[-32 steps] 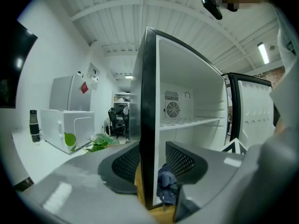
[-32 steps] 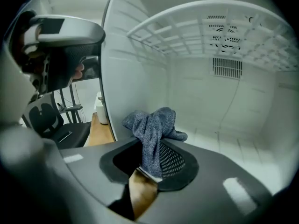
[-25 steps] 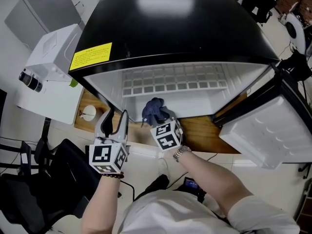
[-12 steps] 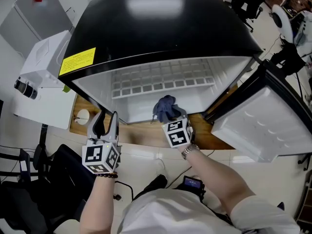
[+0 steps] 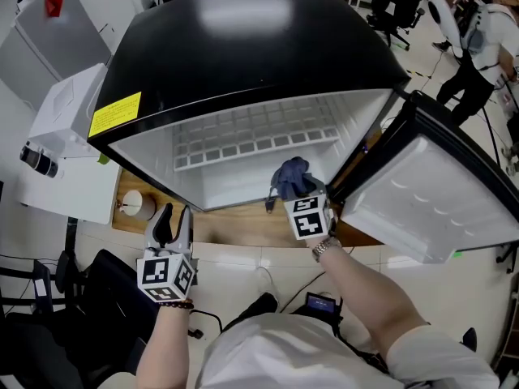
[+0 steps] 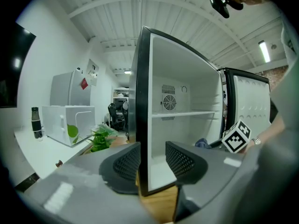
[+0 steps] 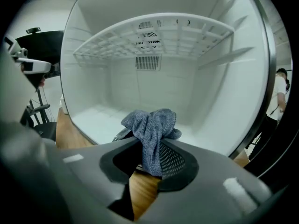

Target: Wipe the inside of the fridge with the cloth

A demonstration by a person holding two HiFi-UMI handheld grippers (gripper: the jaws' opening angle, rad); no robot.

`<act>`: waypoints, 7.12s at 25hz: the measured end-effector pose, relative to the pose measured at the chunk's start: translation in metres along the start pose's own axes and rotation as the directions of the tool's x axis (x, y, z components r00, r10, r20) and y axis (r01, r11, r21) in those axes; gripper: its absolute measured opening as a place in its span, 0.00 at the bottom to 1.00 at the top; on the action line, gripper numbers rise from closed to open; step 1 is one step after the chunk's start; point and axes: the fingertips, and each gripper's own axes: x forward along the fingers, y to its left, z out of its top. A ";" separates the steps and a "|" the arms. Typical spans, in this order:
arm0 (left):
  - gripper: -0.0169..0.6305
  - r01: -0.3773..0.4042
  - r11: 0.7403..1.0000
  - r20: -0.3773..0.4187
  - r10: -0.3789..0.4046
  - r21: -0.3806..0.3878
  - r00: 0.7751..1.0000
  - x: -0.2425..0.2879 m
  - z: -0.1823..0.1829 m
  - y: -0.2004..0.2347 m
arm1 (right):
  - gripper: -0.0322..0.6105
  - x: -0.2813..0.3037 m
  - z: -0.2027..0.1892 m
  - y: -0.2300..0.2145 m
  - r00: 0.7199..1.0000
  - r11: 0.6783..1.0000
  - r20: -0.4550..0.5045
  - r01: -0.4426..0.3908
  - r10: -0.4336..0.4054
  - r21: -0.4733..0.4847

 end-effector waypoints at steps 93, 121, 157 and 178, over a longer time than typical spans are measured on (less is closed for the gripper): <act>0.12 0.424 0.906 0.037 -0.423 -0.021 0.905 0.241 0.023 -0.230 | 0.05 -0.225 0.083 0.003 0.911 0.928 0.224 -0.300 0.348 -0.221; 0.11 0.492 0.868 0.052 -0.489 -0.062 0.870 0.270 0.023 -0.261 | 0.05 -0.240 0.063 0.014 0.897 0.919 0.217 -0.353 0.385 -0.172; 0.11 0.604 0.795 0.066 -0.601 -0.043 0.796 0.163 0.006 -0.306 | 0.05 -0.272 0.054 0.035 0.864 0.900 0.259 -0.393 0.432 -0.190; 0.11 0.697 0.717 0.039 -0.696 0.000 0.717 0.098 0.016 -0.284 | 0.09 -0.280 0.063 0.003 0.879 0.928 0.298 -0.345 0.372 -0.142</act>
